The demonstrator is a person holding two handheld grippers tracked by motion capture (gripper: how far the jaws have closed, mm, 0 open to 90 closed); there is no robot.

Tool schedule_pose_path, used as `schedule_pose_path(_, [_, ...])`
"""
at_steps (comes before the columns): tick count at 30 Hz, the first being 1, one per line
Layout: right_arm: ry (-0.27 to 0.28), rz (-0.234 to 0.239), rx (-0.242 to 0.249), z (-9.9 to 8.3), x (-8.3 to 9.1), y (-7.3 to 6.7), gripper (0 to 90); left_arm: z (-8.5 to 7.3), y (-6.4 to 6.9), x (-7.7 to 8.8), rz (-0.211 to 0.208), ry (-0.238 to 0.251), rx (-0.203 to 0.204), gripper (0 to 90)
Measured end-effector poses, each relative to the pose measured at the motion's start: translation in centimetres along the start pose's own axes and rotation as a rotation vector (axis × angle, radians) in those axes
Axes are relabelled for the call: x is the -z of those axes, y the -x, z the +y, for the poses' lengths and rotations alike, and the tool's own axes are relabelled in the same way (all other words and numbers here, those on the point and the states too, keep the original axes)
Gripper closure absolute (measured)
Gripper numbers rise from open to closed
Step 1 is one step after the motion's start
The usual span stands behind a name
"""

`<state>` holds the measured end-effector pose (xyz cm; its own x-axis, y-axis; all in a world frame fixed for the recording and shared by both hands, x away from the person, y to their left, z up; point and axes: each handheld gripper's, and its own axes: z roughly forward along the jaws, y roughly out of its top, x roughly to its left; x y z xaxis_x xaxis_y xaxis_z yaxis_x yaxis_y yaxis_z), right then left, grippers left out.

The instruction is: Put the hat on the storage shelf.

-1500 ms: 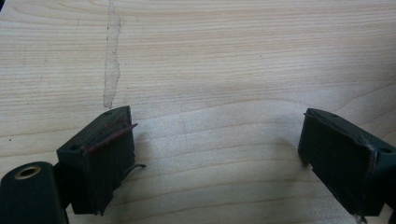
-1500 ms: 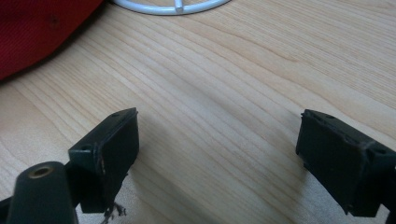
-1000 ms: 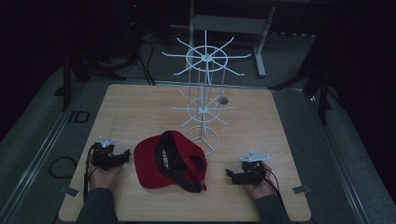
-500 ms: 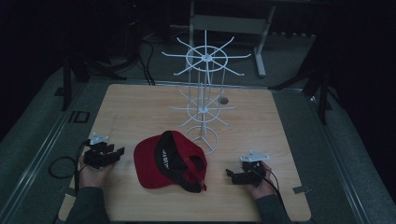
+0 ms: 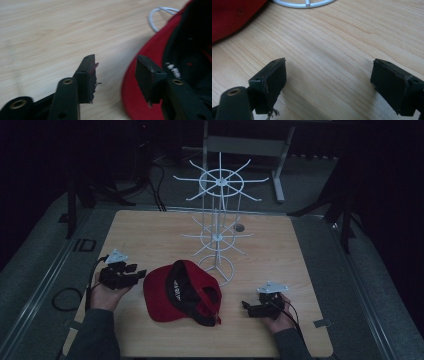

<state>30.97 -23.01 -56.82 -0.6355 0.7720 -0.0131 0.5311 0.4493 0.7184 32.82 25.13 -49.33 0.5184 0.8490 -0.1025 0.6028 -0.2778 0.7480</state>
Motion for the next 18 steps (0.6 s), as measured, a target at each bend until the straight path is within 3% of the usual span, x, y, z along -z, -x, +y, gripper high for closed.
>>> schedule_pose_path(7, [0.000, 0.000, 0.000, 0.0, 0.0, 0.0, 13.1, 1.8, 1.5, -1.3, -0.042, -0.005, -0.058, 47.9])
schedule_pose_path(14, [0.001, -0.001, 0.002, 0.0, 0.0, 0.0, 13.1, 4.0, 3.9, -3.0, -0.094, -0.017, -0.145, 48.6])
schedule_pose_path(18, [0.001, -0.001, 0.002, 0.0, 0.0, 0.0, 13.1, 4.7, 4.9, -4.2, -0.099, -0.036, -0.177, 50.0])
